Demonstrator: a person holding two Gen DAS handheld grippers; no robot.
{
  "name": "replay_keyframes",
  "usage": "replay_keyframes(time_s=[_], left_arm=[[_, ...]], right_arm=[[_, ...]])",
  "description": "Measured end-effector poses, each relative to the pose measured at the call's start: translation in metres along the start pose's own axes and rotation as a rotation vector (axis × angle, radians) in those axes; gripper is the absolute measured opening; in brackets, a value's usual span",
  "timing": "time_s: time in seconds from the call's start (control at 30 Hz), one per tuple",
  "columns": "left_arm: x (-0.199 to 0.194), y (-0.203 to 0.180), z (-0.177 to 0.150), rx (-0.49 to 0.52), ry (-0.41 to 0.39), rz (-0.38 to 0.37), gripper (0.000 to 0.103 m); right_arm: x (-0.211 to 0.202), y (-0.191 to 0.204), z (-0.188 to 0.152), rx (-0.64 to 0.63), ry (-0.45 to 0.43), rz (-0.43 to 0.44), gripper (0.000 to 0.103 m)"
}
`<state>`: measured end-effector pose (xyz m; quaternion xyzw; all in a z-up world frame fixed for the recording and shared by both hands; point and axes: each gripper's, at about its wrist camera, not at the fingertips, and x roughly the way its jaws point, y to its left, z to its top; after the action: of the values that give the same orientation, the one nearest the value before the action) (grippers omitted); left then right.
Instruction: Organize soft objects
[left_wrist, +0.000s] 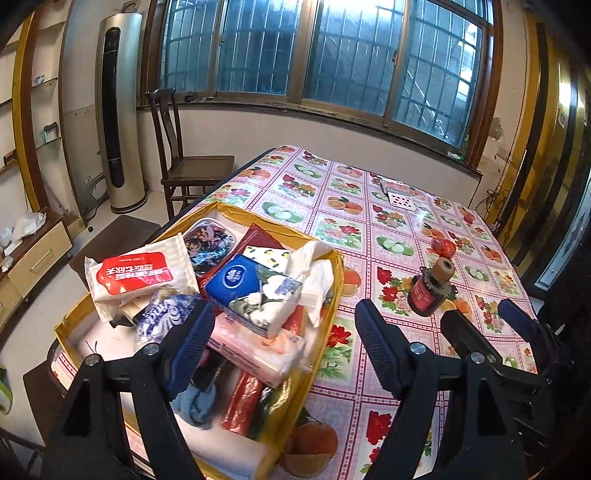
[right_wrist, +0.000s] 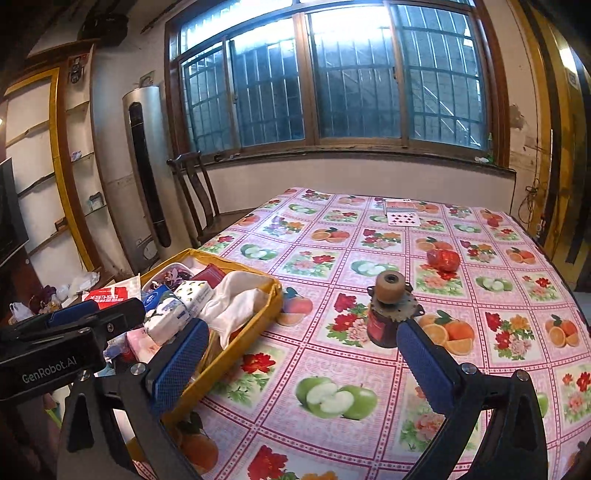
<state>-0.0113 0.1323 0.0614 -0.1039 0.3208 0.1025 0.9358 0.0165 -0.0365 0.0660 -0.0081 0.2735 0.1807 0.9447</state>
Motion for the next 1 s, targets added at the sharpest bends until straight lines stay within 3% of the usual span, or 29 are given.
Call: replay_keyframes(time_s=[0.47, 1.0], left_arm=[[0.004, -0.054, -0.019, 0.104, -0.044, -0.014, 0.078], [0.018, -0.061, -0.033, 0.13, -0.02, -0.028, 0.078]], right_arm=[[-0.025, -0.038, -0.02, -0.004, -0.076, -0.174, 0.103], [-0.022, -0.044, -0.031, -0.003, -0.067, -0.194, 0.103]])
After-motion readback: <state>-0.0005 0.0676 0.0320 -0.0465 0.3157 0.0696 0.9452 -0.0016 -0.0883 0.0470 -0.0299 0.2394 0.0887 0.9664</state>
